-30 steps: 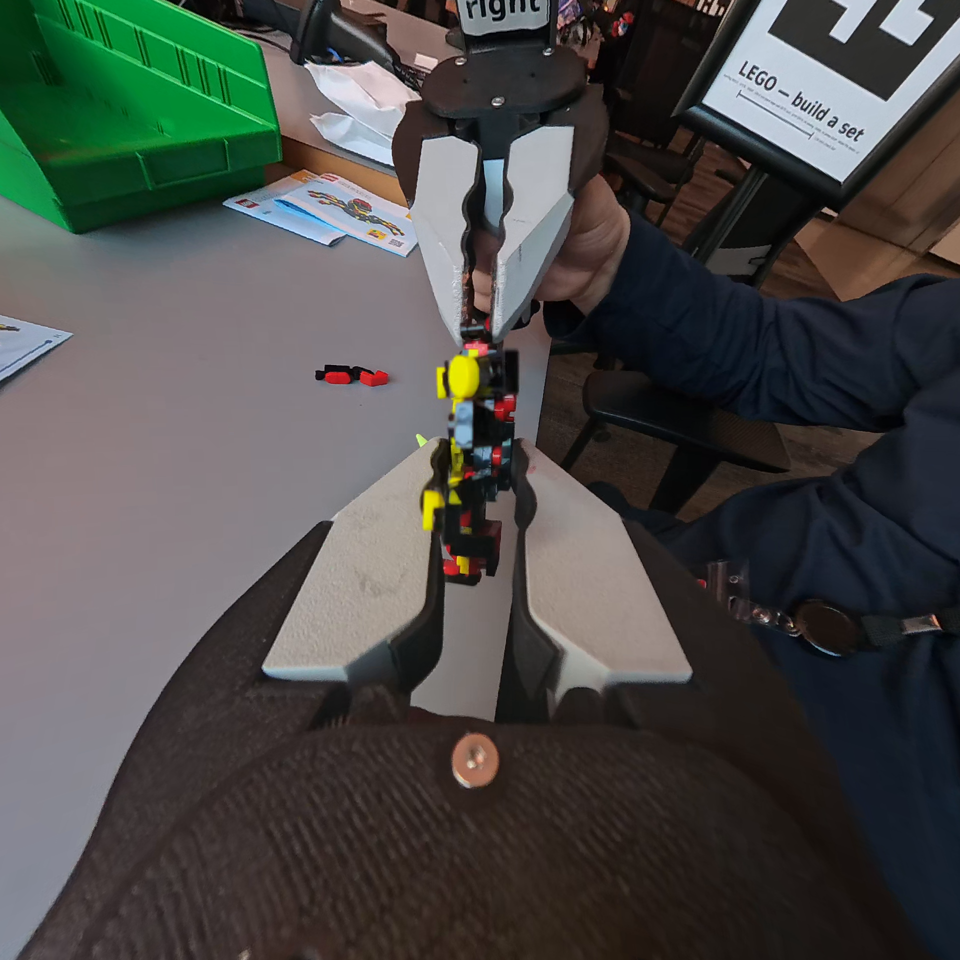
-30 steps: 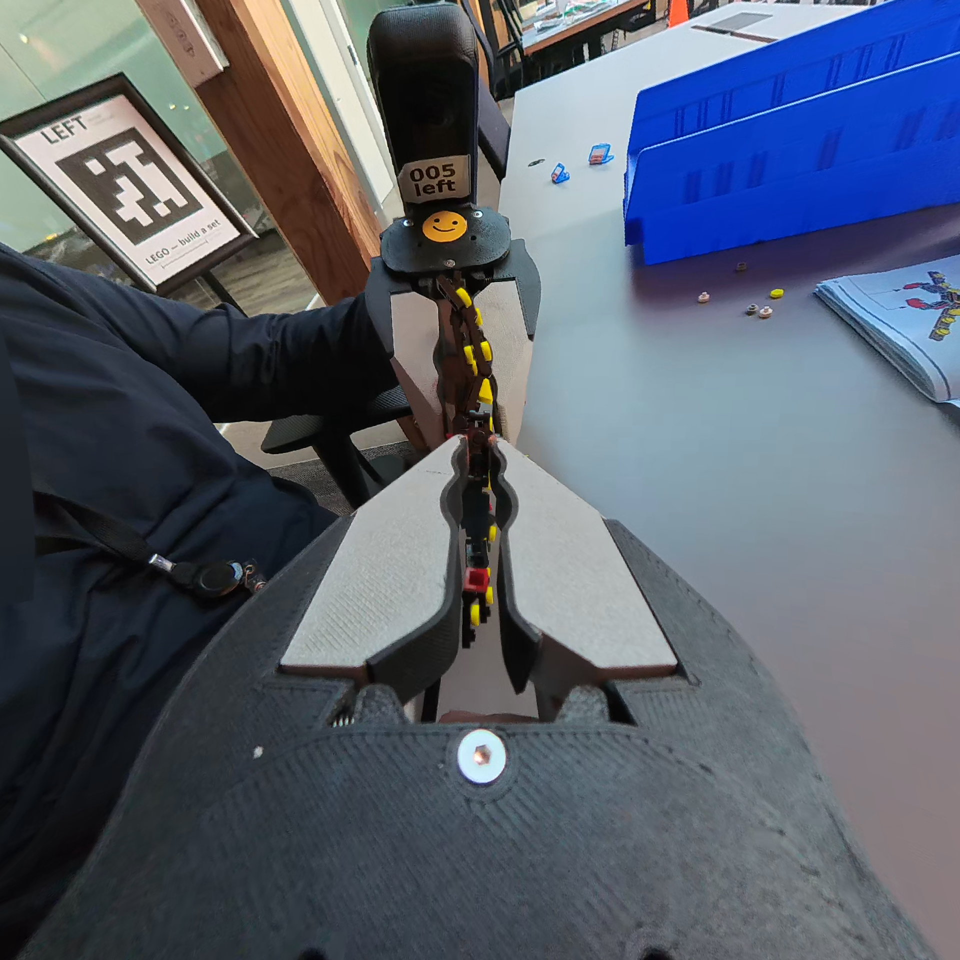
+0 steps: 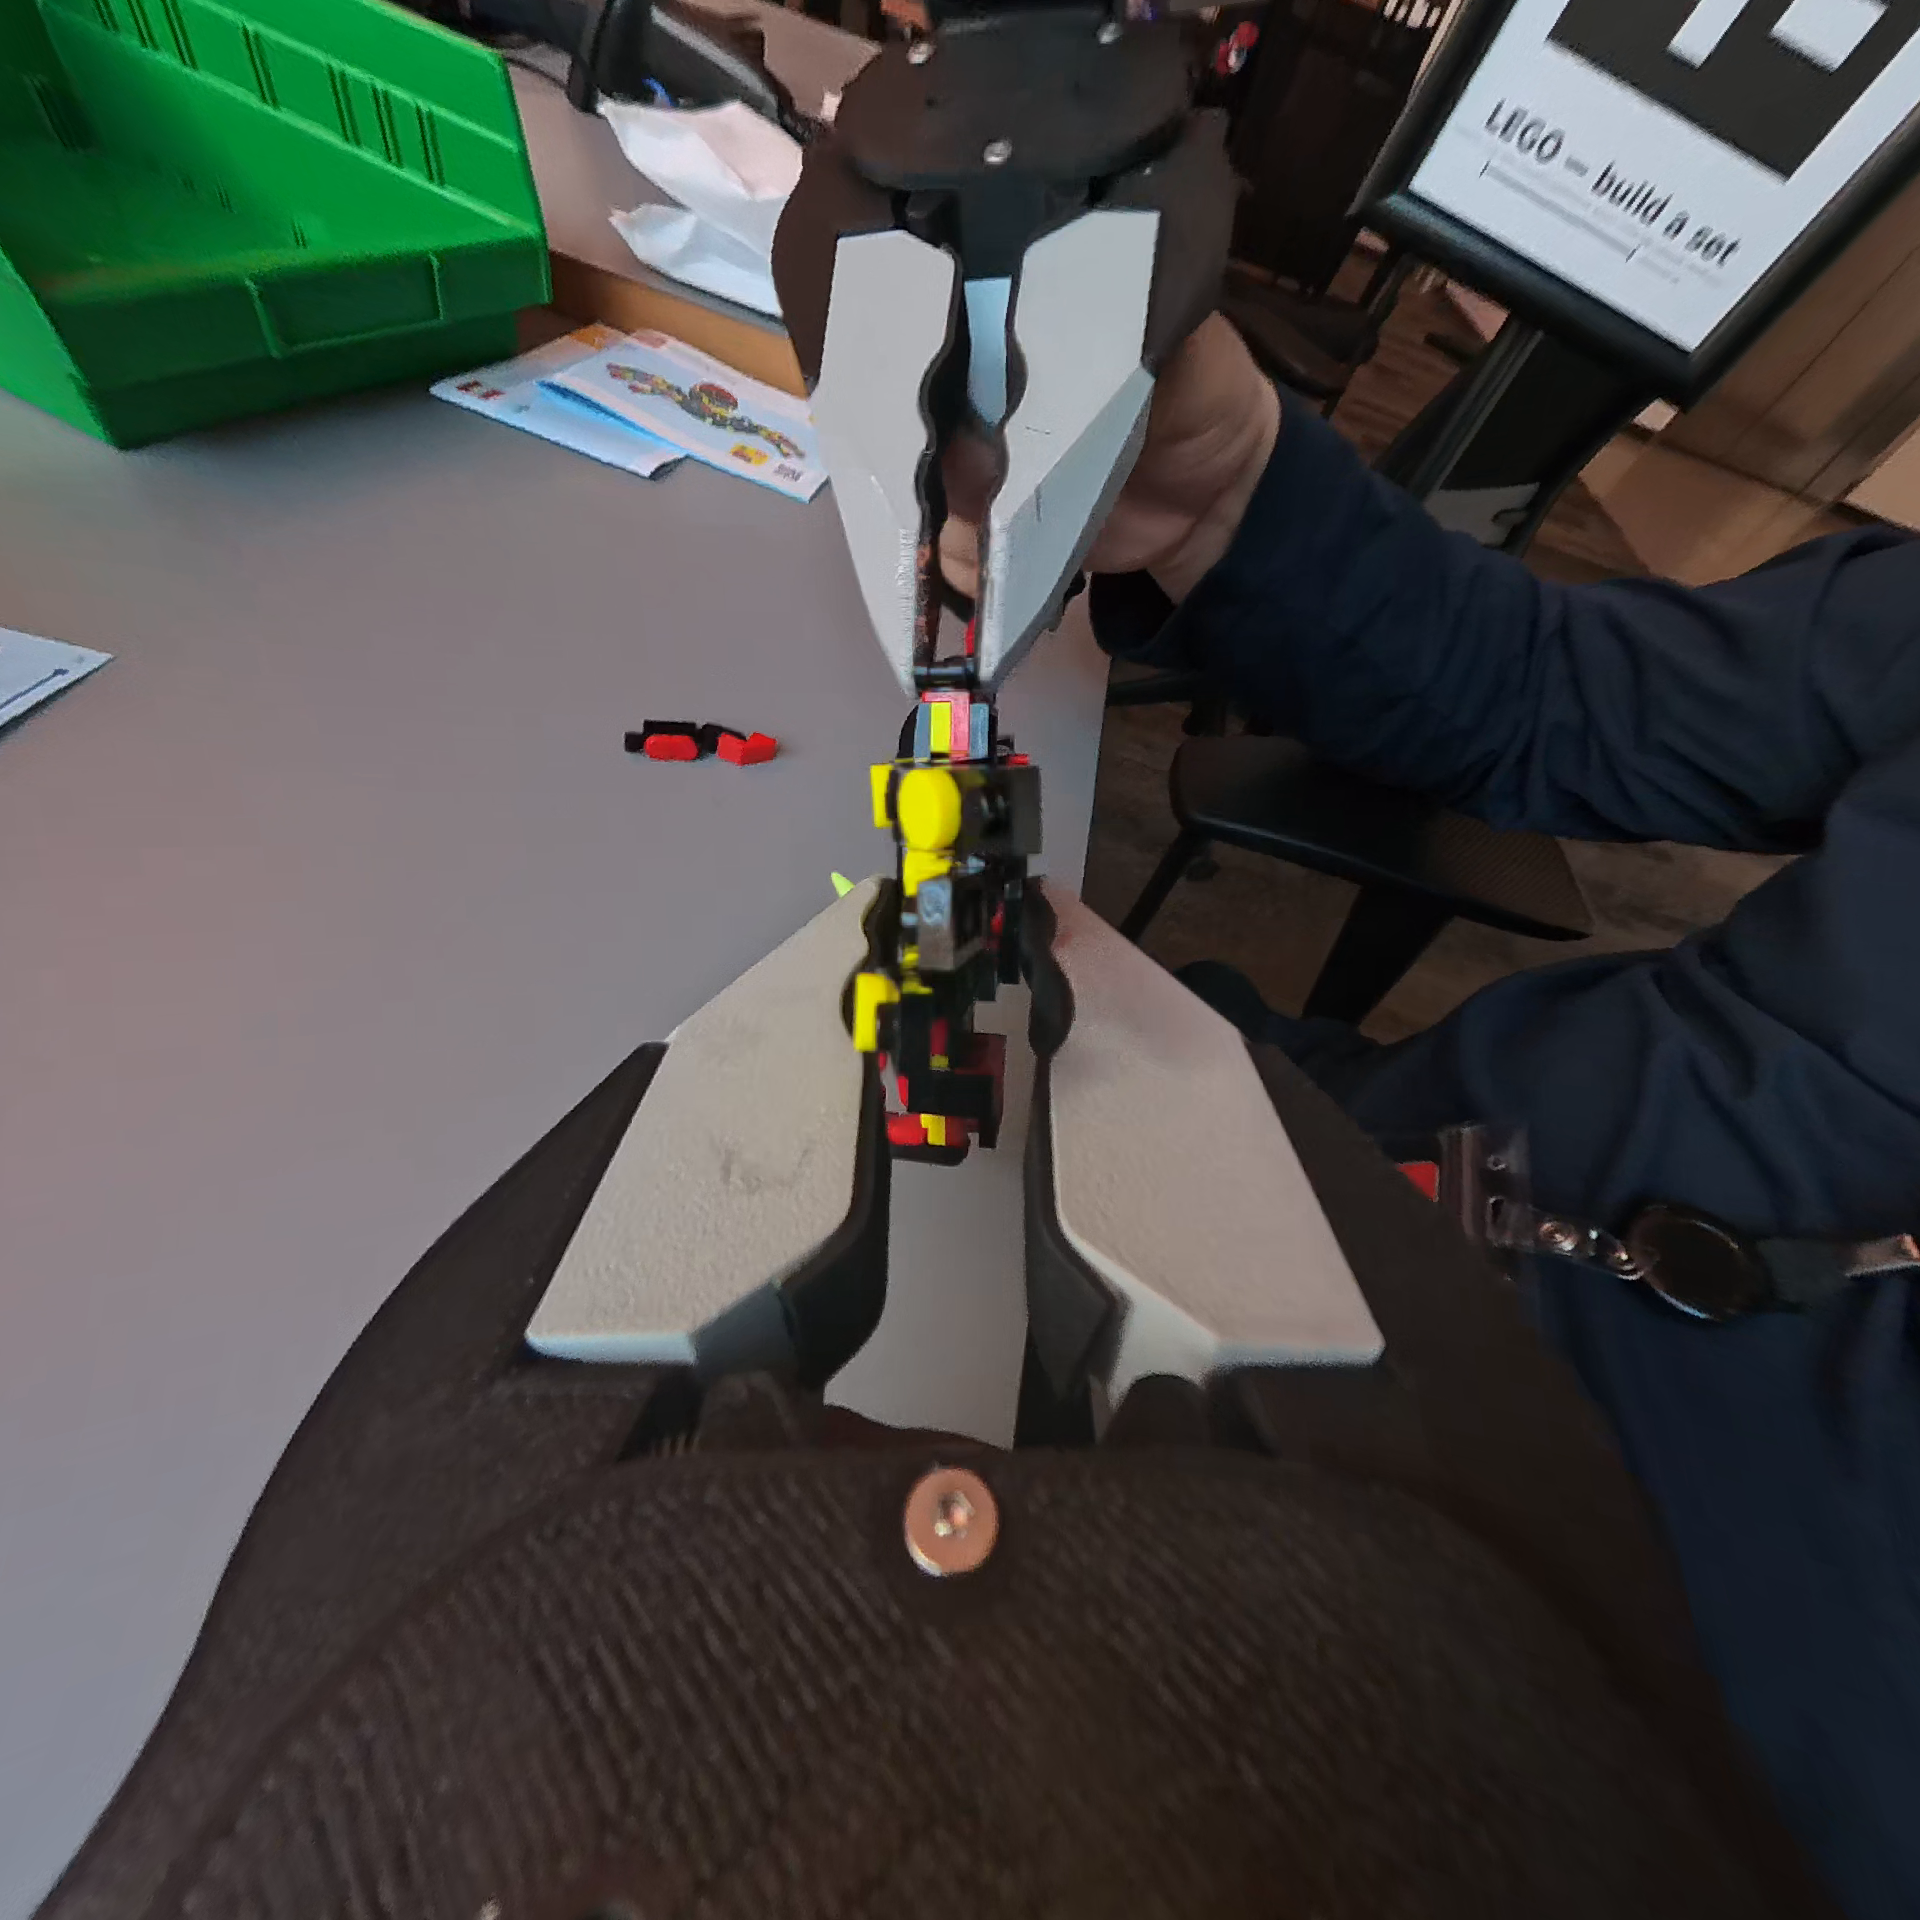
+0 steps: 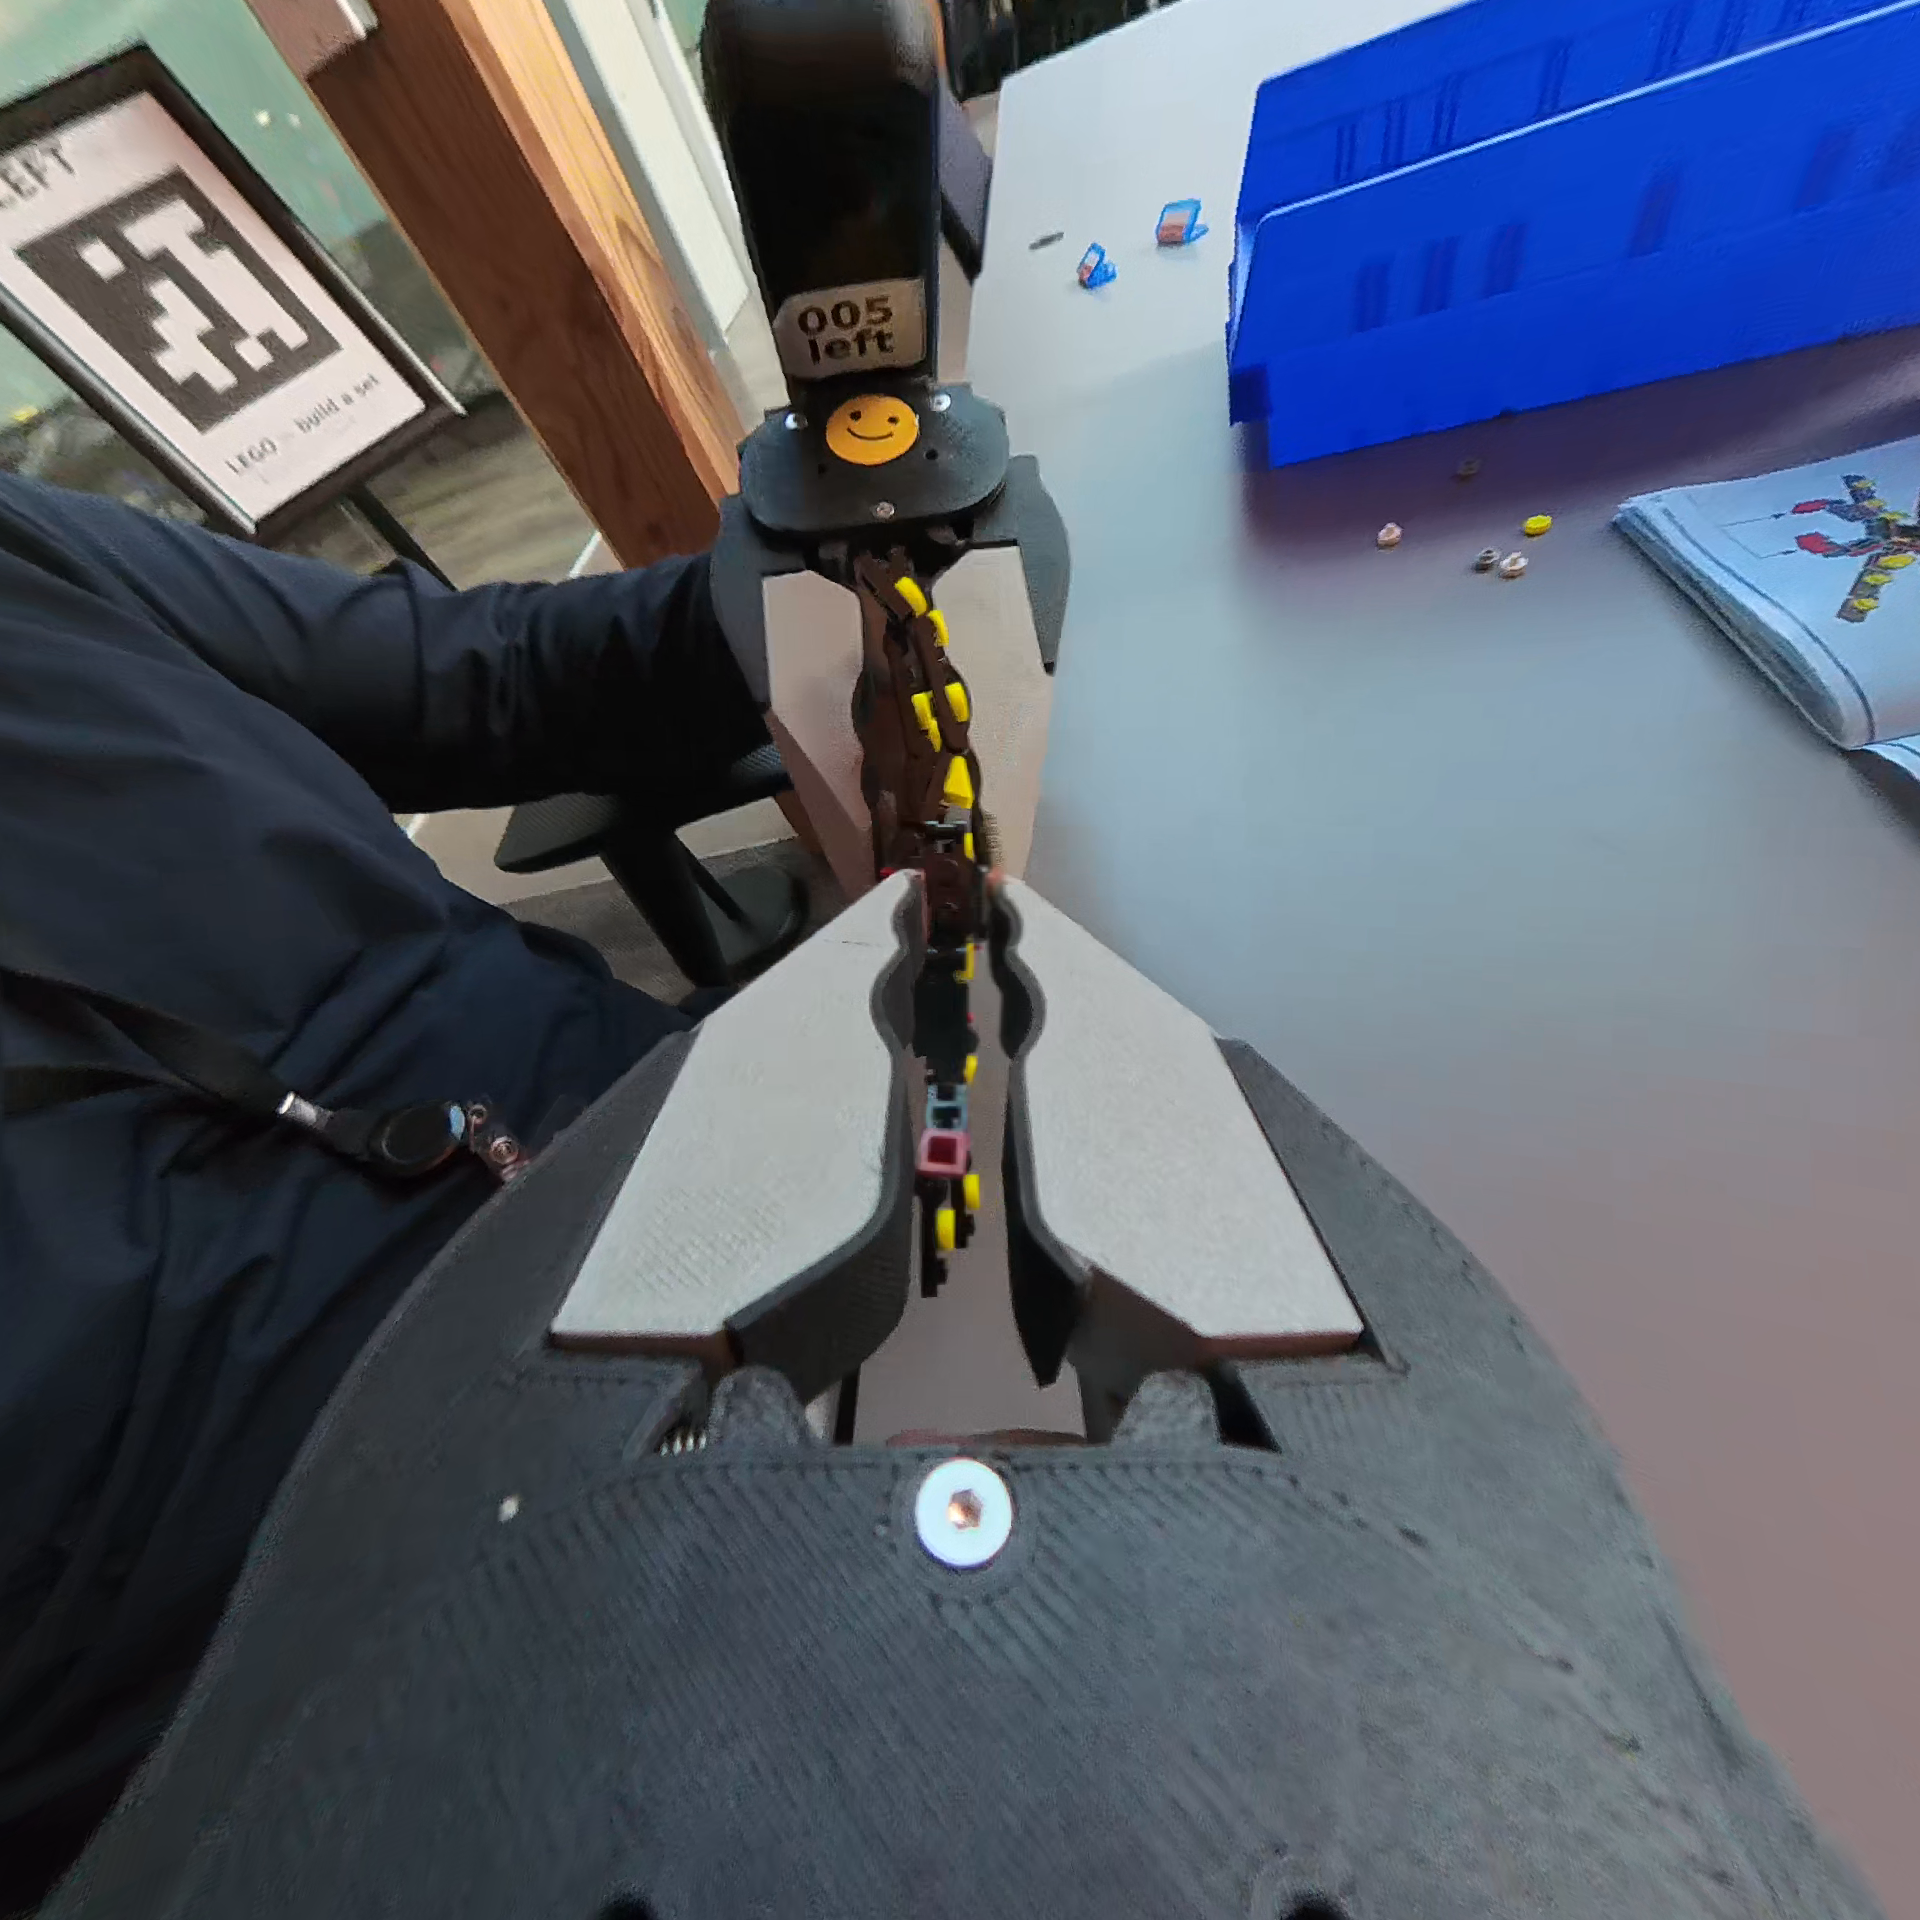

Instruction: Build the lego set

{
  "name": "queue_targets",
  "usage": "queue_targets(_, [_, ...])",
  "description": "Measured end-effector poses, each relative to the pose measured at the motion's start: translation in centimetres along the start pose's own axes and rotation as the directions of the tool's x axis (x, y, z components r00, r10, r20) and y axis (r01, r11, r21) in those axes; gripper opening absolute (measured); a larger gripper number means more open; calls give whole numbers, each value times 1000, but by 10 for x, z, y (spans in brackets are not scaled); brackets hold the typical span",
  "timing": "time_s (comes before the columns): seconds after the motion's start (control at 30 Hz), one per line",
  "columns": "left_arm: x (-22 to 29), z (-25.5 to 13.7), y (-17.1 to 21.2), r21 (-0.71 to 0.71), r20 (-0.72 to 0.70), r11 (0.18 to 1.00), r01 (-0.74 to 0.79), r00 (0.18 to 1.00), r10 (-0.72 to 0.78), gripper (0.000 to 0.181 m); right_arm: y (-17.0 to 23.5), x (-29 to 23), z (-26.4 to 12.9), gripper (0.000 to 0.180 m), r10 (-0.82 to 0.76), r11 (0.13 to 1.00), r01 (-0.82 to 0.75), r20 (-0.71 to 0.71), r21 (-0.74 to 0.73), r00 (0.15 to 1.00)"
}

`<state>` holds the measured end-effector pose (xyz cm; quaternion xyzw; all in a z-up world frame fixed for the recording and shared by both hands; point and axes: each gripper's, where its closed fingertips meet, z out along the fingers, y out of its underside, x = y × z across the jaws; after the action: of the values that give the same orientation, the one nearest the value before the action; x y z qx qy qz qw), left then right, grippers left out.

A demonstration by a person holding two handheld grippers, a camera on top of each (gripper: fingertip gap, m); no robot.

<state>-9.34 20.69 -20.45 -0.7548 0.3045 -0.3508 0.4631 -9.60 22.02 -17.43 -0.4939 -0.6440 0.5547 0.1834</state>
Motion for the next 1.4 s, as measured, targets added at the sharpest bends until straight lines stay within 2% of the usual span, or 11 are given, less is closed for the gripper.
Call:
queue_targets(0.13, [0,-2,-3,13,6,1000,-15,1000,15,21,-16,4,-17,13,0,997,2,-30,80,1000])
queue_targets(0.2, [-3,-4,-5,28,23,999,-25,999,25,21,-16,10,-28,19,-8,998,14,-86,64,996])
queue_targets(0.37, [-27,-25,-14,-7,228,980,-199,954,195,20,35,62,-75,18,-38,988,-30,-423,-153,906])
queue_targets(0.43, [-45,-34,-14,-105,381,942,-318,863,333,20,57,67,-75,17,10,977,-101,-438,-186,899])
queue_targets(0.53, [-71,-41,-8,-324,523,830,-455,644,558,20,80,68,-59,20,24,957,-142,-422,-251,906])
queue_targets(0.63, [-85,-38,3,-520,531,673,-526,417,737,20,84,78,-48,22,-55,944,-110,-480,-310,875])
queue_targets(0.73, [-89,-35,2,-632,509,510,-584,184,841,20,65,67,-29,20,-95,967,-24,-445,-254,890])
queue_targets(0.8, [-90,-33,0,-659,507,452,-601,90,858,20,49,58,-18,21,-122,979,37,-436,-198,892])
queue_targets(0.9, [-89,-30,1,-688,491,397,-607,12,871,20,27,43,-1,19,-163,985,120,-435,-124,886])
queue_targets(1.07, [-86,-22,5,-704,471,372,-605,-6,882,20,8,17,19,7,-251,967,243,-395,-70,884])
queue_targets(1.4, [-77,-12,9,-691,464,384,-613,32,885,20,20,16,41,0,-252,968,231,-343,-101,905])
